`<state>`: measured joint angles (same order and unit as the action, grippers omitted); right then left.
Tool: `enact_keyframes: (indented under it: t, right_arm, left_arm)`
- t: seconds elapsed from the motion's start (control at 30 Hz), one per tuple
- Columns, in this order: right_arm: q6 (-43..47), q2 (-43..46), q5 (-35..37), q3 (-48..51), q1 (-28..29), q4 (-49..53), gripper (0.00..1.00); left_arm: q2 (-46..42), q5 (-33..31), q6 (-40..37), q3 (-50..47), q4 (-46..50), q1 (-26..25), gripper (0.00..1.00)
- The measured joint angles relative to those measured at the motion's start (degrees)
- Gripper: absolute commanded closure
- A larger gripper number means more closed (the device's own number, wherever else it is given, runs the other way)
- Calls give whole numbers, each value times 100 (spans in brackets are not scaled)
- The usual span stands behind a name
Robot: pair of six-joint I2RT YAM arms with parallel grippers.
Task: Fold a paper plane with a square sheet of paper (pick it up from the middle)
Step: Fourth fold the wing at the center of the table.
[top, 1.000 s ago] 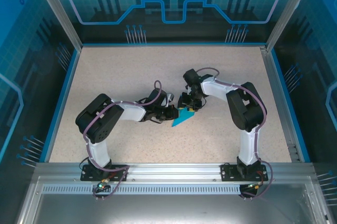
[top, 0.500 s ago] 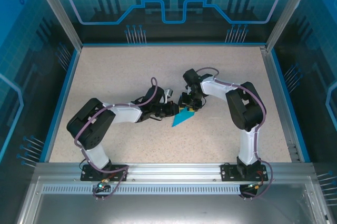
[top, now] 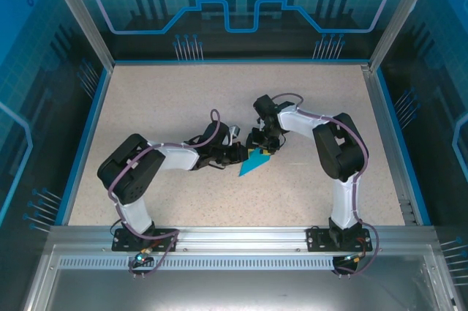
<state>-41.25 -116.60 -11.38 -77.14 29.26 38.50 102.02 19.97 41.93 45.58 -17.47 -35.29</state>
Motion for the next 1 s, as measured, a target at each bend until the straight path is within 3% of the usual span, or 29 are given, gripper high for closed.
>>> enact_keyframes:
  t: [1.0]
  right_arm:
    - [0,-37,-44,-39,0,42,45]
  left_arm:
    - [306,-22,-2,120,136,0,90]
